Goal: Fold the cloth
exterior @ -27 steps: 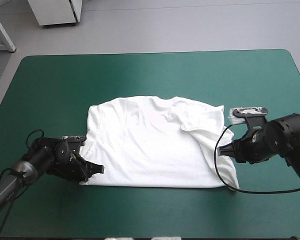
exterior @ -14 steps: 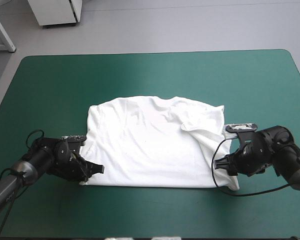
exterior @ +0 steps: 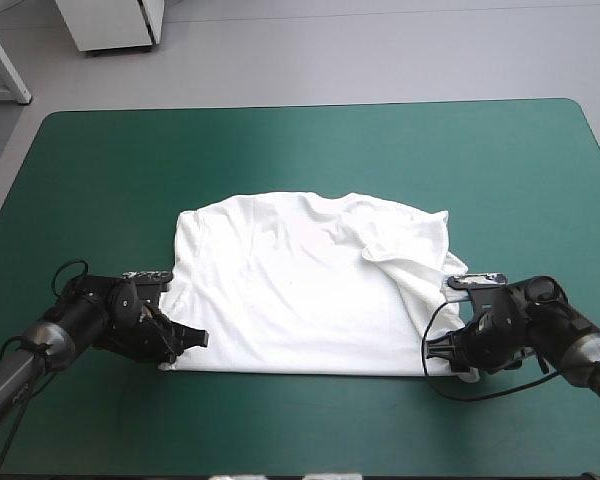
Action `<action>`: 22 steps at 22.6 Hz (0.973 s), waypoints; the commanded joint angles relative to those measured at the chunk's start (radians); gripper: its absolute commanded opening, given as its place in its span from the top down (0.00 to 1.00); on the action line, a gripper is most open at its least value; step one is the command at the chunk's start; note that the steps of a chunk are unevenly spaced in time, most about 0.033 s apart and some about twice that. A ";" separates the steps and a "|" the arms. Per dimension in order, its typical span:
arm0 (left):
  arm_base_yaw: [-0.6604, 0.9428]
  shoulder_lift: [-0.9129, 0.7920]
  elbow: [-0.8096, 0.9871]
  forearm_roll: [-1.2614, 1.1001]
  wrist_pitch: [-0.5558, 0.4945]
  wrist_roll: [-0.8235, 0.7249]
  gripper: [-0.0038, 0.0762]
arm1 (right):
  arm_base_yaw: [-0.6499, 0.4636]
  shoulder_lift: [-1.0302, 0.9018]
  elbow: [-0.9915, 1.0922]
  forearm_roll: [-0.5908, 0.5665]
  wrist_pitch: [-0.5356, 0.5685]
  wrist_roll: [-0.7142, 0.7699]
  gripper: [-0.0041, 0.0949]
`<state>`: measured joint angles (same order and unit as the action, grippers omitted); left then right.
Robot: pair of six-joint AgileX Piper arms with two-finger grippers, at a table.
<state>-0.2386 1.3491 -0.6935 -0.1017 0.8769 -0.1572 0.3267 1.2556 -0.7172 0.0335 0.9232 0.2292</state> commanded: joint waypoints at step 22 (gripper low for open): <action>-0.001 -0.011 -0.240 0.030 0.123 0.038 0.96 | -0.002 -0.007 -0.190 0.115 0.026 -0.024 0.98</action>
<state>-0.2386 1.3689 -0.8289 -0.0744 0.9736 -0.1273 0.3256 1.2739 -0.7938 0.1413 0.9226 0.2402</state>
